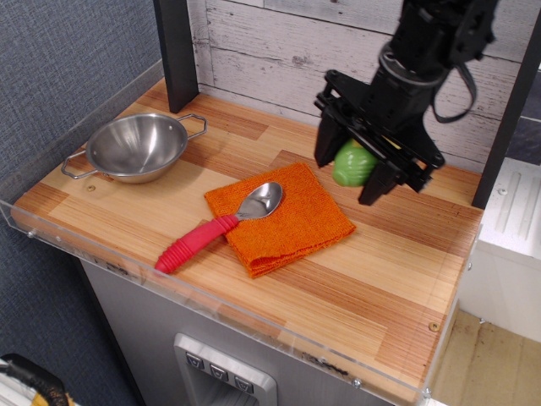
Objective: Place the green lime behind the orange towel
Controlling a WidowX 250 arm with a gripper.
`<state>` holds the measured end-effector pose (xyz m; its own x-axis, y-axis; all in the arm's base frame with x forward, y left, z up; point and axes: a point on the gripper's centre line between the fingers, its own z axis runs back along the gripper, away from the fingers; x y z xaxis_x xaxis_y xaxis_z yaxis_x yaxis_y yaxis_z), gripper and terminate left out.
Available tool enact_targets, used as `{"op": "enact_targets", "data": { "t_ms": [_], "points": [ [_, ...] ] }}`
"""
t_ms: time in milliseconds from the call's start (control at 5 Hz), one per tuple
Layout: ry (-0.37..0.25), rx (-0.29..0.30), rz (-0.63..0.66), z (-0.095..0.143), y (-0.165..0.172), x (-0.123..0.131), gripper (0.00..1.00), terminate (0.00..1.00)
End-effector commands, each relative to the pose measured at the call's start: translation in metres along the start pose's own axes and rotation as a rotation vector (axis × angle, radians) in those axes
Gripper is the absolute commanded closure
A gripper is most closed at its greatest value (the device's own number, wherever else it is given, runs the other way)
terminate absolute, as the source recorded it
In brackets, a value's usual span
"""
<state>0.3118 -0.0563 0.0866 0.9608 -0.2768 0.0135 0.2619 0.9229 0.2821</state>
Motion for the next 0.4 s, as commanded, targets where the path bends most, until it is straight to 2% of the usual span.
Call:
{"op": "enact_targets", "data": {
  "t_ms": [0, 200],
  "points": [
    [-0.035, 0.000, 0.096, 0.010, 0.040, 0.002, 1.00, 0.00],
    [-0.021, -0.009, 0.112, 0.002, 0.054, 0.003, 1.00, 0.00]
  ]
}}
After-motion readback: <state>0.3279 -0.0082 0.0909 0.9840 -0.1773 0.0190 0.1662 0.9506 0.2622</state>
